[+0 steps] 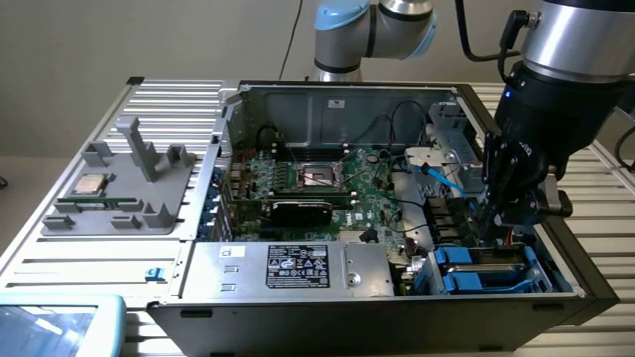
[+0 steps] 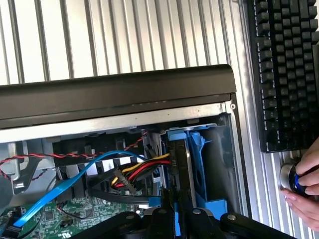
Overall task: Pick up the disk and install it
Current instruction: 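Insert the second disk wire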
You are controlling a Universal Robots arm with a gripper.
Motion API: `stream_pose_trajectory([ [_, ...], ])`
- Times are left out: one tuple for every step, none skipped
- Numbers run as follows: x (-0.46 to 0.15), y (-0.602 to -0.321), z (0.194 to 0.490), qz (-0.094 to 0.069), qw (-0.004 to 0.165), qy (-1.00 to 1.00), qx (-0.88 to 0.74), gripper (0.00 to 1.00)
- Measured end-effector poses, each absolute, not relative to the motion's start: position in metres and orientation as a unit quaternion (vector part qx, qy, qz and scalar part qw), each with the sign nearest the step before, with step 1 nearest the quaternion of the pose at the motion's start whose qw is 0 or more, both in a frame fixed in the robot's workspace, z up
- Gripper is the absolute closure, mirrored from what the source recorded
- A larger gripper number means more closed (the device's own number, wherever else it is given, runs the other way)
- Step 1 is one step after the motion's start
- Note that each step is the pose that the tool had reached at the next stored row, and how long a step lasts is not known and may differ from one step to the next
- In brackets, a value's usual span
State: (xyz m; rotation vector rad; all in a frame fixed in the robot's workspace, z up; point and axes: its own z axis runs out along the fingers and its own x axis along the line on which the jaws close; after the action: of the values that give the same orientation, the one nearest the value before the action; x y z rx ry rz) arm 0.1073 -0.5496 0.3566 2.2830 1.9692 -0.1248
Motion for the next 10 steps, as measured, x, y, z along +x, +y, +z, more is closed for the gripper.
stream_pose_trajectory([
  [0.1076,-0.5502,0.3566,-0.038,0.056,0.652,0.755,0.84],
  [0.1076,-0.5509,0.3566,-0.036,0.052,0.652,0.756,0.84],
  [0.1075,-0.5509,0.3566,-0.036,0.052,0.652,0.756,0.84],
  [0.1075,-0.5509,0.3566,-0.036,0.052,0.652,0.756,0.84],
  [0.1075,-0.5509,0.3566,-0.036,0.052,0.652,0.756,0.84],
  [0.1075,-0.5509,0.3566,-0.036,0.052,0.652,0.756,0.84],
  [0.1076,-0.5510,0.3566,-0.036,0.051,0.652,0.756,0.84],
  [0.1077,-0.5512,0.3566,-0.036,0.051,0.652,0.755,0.84],
  [0.1079,-0.5516,0.3566,-0.037,0.050,0.653,0.755,0.84],
  [0.1082,-0.5521,0.3566,-0.038,0.049,0.653,0.755,0.84],
])
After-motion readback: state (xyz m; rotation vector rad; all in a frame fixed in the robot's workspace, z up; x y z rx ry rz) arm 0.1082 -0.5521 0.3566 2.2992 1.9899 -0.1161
